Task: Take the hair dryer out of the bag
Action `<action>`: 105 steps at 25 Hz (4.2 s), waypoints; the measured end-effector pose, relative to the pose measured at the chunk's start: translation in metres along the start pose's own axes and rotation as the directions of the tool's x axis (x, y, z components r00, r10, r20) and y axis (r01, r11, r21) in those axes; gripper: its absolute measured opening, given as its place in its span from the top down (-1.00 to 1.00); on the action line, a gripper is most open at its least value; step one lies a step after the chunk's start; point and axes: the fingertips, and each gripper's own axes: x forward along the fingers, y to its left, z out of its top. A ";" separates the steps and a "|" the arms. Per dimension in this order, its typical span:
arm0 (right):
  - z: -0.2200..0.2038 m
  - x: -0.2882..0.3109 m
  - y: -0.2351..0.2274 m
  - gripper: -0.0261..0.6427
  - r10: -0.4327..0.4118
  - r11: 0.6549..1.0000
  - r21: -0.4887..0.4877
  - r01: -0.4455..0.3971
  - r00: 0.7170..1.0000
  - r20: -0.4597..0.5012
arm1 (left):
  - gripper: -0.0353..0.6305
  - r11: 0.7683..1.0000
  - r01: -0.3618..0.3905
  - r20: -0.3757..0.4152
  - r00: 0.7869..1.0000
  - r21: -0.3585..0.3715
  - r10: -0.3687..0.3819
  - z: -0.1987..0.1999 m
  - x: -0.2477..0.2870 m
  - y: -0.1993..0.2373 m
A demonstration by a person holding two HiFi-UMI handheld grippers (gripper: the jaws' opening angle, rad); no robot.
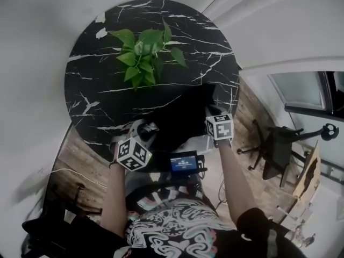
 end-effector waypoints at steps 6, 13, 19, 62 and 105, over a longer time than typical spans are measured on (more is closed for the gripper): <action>0.000 -0.001 -0.001 0.86 -0.025 0.999 0.029 0.024 1.000 0.002 | 0.32 1.000 0.003 -0.009 1.000 -0.002 -0.003 -0.009 -0.009 0.000; 0.000 0.000 -0.002 0.86 -0.033 0.998 0.046 0.033 0.999 -0.001 | 0.32 1.000 0.010 -0.020 1.000 -0.008 -0.010 -0.016 -0.015 0.001; 0.000 0.000 -0.002 0.86 -0.046 0.996 0.079 0.046 0.999 0.007 | 0.32 1.000 0.010 -0.027 1.000 -0.016 -0.011 -0.024 -0.022 0.002; -0.001 -0.001 -0.004 0.86 -0.106 0.987 0.118 0.106 0.994 -0.002 | 0.32 0.994 -0.065 -0.056 0.997 -0.093 0.060 -0.064 -0.064 0.016; -0.001 -0.001 -0.003 0.86 -0.125 0.983 0.135 0.124 0.992 -0.004 | 0.31 0.983 -0.111 -0.092 0.991 -0.146 0.098 -0.099 -0.098 0.026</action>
